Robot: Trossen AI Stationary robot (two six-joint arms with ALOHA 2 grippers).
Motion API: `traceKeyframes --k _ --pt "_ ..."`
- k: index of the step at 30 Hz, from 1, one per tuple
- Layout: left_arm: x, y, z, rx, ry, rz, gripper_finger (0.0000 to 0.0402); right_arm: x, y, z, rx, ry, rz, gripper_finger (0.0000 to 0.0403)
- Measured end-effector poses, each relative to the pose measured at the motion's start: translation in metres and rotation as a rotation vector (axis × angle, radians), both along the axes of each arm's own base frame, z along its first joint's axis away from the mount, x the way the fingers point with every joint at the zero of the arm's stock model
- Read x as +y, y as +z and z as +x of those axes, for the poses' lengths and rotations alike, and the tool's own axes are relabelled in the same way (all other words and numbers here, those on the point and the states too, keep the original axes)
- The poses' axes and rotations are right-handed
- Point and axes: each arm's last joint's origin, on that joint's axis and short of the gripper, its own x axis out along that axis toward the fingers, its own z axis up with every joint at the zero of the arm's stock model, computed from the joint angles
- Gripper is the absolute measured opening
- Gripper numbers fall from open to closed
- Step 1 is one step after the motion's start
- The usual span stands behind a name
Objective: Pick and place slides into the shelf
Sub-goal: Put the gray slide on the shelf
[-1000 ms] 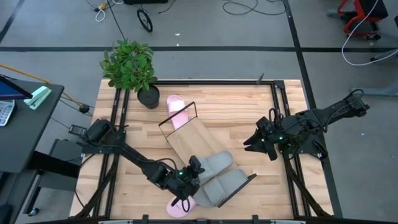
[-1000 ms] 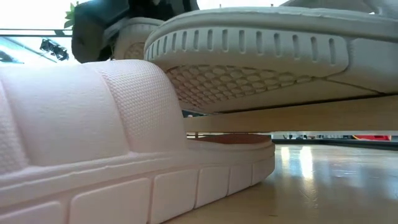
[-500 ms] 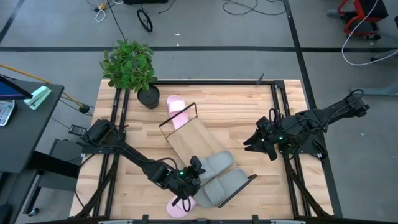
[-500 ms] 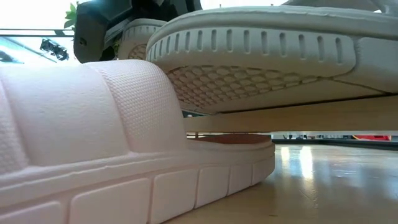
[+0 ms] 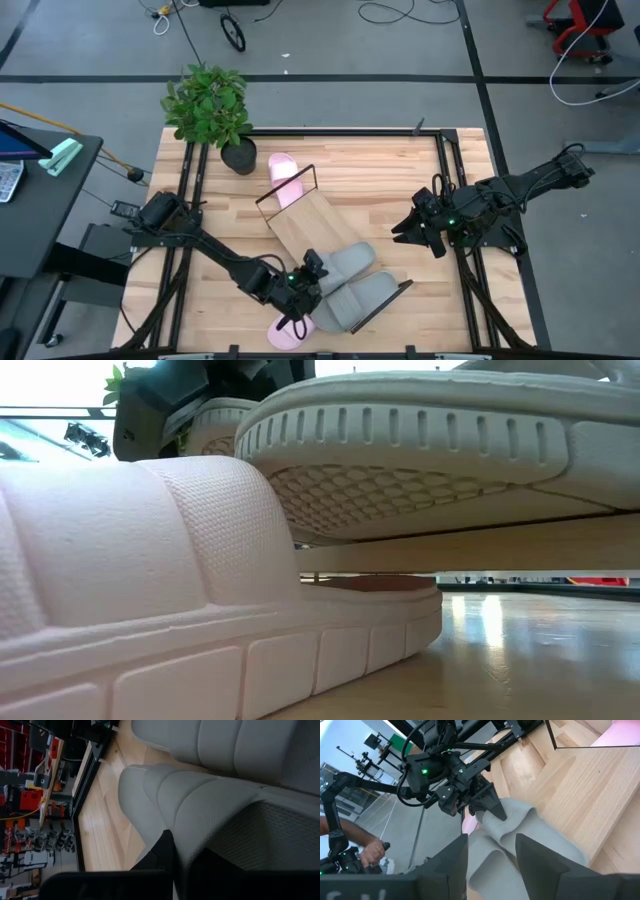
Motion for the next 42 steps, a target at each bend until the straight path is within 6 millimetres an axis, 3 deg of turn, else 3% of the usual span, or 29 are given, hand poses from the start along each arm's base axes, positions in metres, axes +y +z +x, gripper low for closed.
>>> traceKeyframes --k 17,26,42 --pt "0.004 -0.001 0.003 0.031 -0.036 -0.009 0.0016 0.0 0.0 0.0 -0.002 -0.007 -0.004 0.0169" --pt "0.001 -0.014 0.006 0.043 -0.039 -0.008 0.0017 0.0 0.0 0.0 -0.002 -0.007 -0.004 0.0169" --pt "-0.001 -0.015 0.009 0.039 -0.063 -0.1 0.0095 0.0 0.0 0.0 -0.002 -0.005 -0.006 0.0169"
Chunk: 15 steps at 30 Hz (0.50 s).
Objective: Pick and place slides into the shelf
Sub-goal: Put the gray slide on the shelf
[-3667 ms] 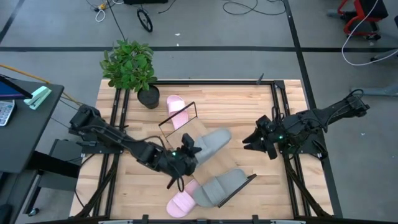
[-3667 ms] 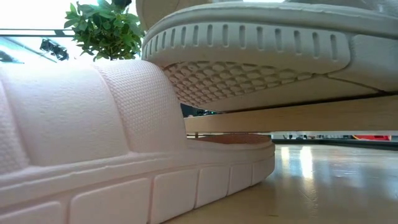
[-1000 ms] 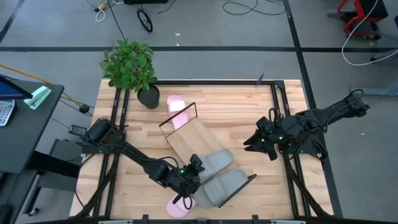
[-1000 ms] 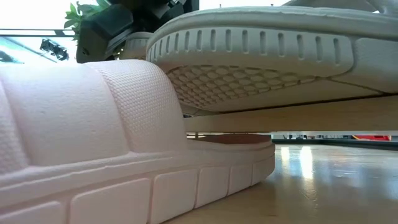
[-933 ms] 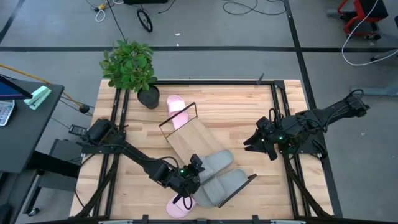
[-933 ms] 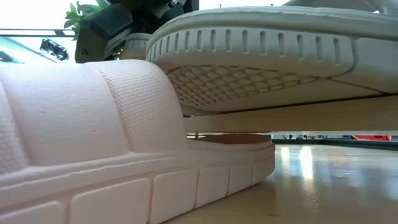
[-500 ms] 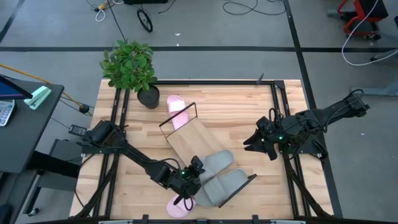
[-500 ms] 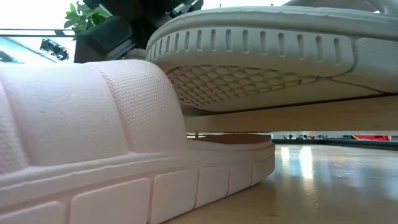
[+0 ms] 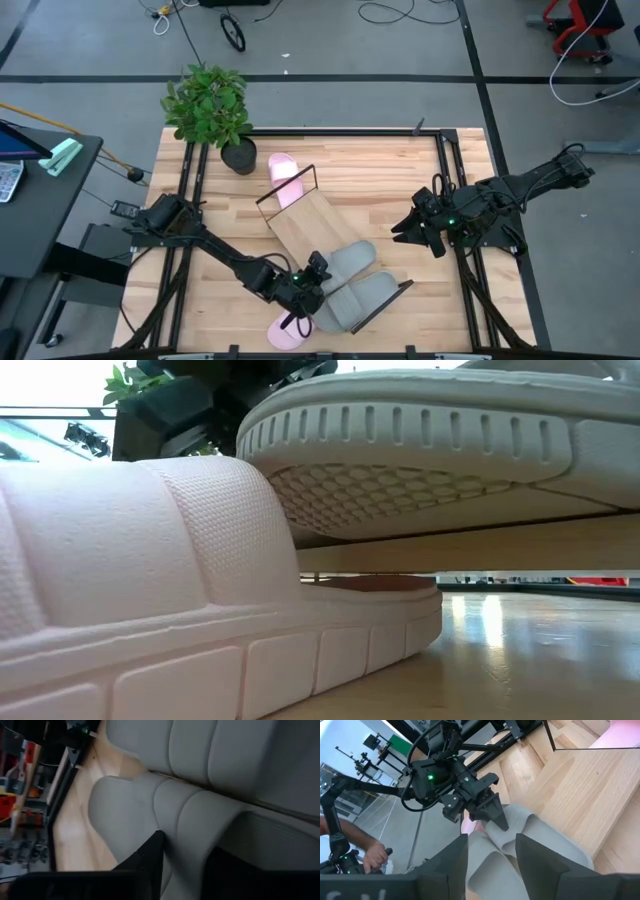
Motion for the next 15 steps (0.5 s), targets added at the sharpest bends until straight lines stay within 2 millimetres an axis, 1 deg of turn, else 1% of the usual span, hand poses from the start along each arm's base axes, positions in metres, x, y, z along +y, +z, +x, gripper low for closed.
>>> traceKeyframes --k 2,15 --pt "-0.0004 -0.0003 -0.0002 0.002 0.003 -0.019 0.0107 0.0 0.0 0.0 0.0 0.0 0.0 0.0169" --pt "-0.0016 0.0029 -0.0034 0.001 0.009 -0.011 0.0193 0.0 -0.0001 0.0 0.002 -0.001 0.003 0.0169"
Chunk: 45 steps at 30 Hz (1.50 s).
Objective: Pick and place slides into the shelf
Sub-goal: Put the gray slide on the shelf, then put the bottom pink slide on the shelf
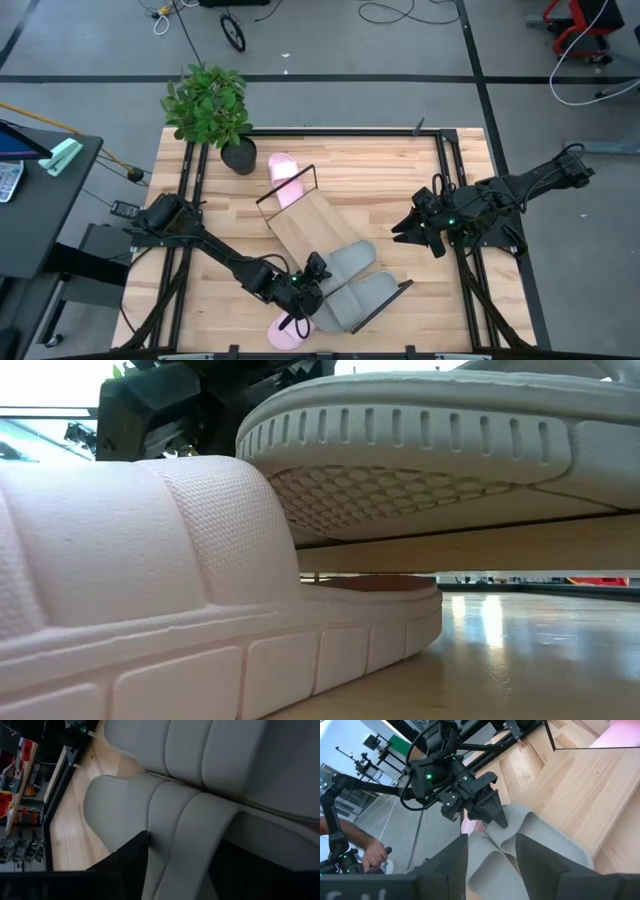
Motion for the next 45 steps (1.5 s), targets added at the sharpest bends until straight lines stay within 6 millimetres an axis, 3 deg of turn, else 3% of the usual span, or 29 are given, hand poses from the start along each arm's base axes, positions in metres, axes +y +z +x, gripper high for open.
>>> traceKeyframes --k 10,19,26,36,40,45 --pt "-0.004 -0.001 -0.004 -0.002 0.028 -0.026 0.0222 0.0 0.0 0.0 0.0 0.001 -0.001 0.0169" --pt "-0.009 -0.001 -0.013 -0.01 0.082 0.052 0.0218 0.0 0.0 0.0 0.0 0.0 -0.001 0.0169" --pt "-0.014 0.008 -0.026 0.017 0.095 -0.015 0.0217 0.0 0.0 0.0 0.0 0.001 -0.001 0.0169" --pt "-0.018 0.031 -0.063 0.08 0.17 -0.083 0.0212 0.0 0.0 0.0 -0.001 0.002 -0.004 0.0169" --pt "-0.026 0.044 -0.083 0.133 0.205 -0.269 0.0207 0.0 0.0 0.0 -0.002 0.003 -0.009 0.0169" --pt "-0.049 0.056 -0.105 0.191 0.108 -0.446 0.0198 -0.001 0.0 0.0 -0.012 -0.005 -0.045 0.0169"
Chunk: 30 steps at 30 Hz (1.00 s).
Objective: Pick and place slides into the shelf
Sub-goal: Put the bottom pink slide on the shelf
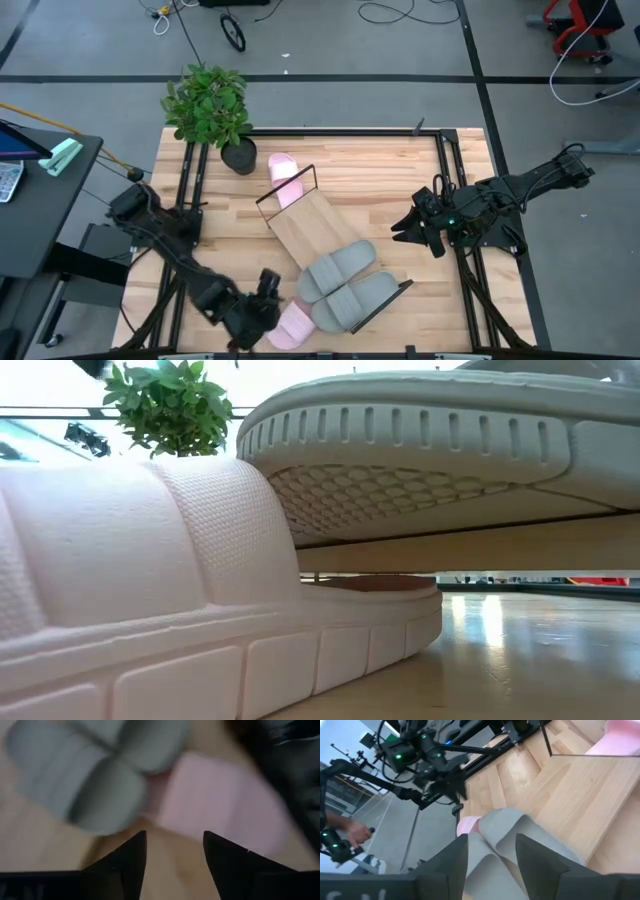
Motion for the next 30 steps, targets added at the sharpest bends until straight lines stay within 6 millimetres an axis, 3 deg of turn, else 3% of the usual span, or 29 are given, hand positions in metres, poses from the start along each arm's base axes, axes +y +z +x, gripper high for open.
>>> traceKeyframes --k 7,11,21,30 --pt "-0.031 0.002 -0.018 -0.053 -0.142 -0.063 0.0194 0.0 0.0 0.0 -0.008 0.016 -0.044 0.0169" --pt "-0.031 0.004 -0.017 -0.115 -0.164 0.013 0.02 0.0 -0.001 0.001 -0.01 0.02 -0.07 0.0169" --pt "-0.031 -0.018 0.01 -0.141 -0.162 0.055 0.0213 0.001 -0.002 0.002 -0.008 0.022 -0.075 0.0169" --pt "-0.039 -0.04 0.009 -0.098 -0.19 0.098 0.0213 0.001 -0.002 0.002 -0.007 0.021 -0.07 0.0169"
